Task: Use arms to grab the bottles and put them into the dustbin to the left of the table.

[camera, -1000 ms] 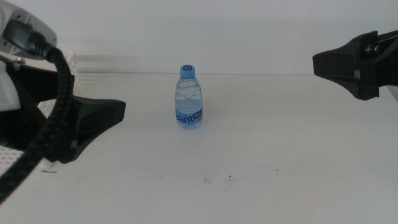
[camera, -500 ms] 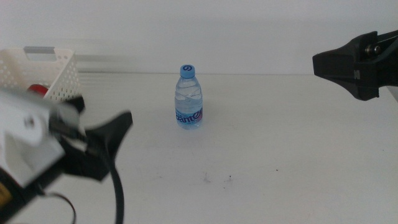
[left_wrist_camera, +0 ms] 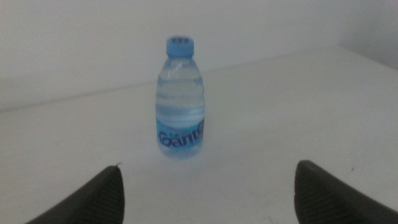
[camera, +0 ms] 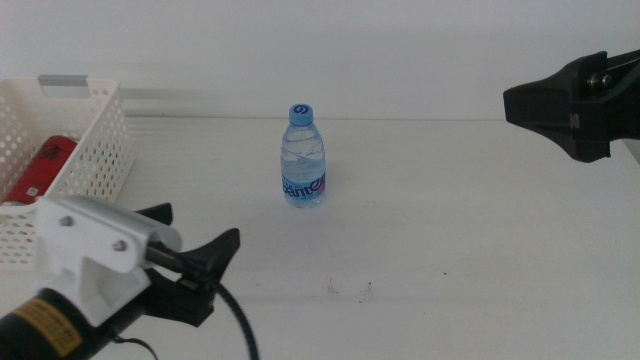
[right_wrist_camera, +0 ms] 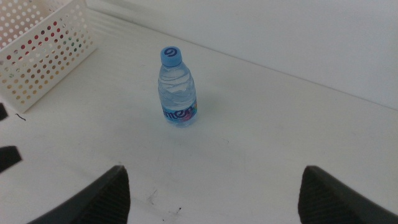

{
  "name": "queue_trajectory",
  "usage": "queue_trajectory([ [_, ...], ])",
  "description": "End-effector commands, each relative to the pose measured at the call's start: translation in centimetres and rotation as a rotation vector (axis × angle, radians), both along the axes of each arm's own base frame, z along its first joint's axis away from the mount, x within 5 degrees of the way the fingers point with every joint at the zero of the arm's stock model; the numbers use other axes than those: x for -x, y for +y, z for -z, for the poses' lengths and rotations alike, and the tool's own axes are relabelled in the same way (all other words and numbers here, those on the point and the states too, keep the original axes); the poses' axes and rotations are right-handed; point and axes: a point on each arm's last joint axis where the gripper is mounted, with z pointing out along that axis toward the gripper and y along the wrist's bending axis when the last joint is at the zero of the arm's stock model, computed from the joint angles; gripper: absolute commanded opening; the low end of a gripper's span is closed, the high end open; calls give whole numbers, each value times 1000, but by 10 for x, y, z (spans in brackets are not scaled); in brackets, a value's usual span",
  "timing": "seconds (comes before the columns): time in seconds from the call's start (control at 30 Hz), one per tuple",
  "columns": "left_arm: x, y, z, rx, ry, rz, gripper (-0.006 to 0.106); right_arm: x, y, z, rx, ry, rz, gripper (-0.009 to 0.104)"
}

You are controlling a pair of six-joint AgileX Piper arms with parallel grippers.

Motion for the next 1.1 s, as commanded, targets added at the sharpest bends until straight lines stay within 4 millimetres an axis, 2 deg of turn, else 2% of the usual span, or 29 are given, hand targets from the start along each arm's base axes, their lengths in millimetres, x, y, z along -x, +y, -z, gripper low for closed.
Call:
queue_trajectory([
  [0.0,-5,-5,7,10,13,9,94,1,-1,-4,-1,-21,-4,90],
  [0.13,-22,-15,22,29,-23,25,94,1,-1,-4,-1,-21,-4,90],
  [0.27,-43,-21,44,98,-57,-41,94,1,-1,-4,-1,-21,-4,90],
  [0.5,-89,-44,75,106,-62,-73,94,1,-1,-4,-1,-21,-4,90],
  [0.83,-140,-71,96,18,-31,-71,94,1,-1,-4,-1,-21,-4,90],
  [1.07,-165,-82,107,29,-32,-101,94,1,-1,-4,-1,-21,-4,90],
])
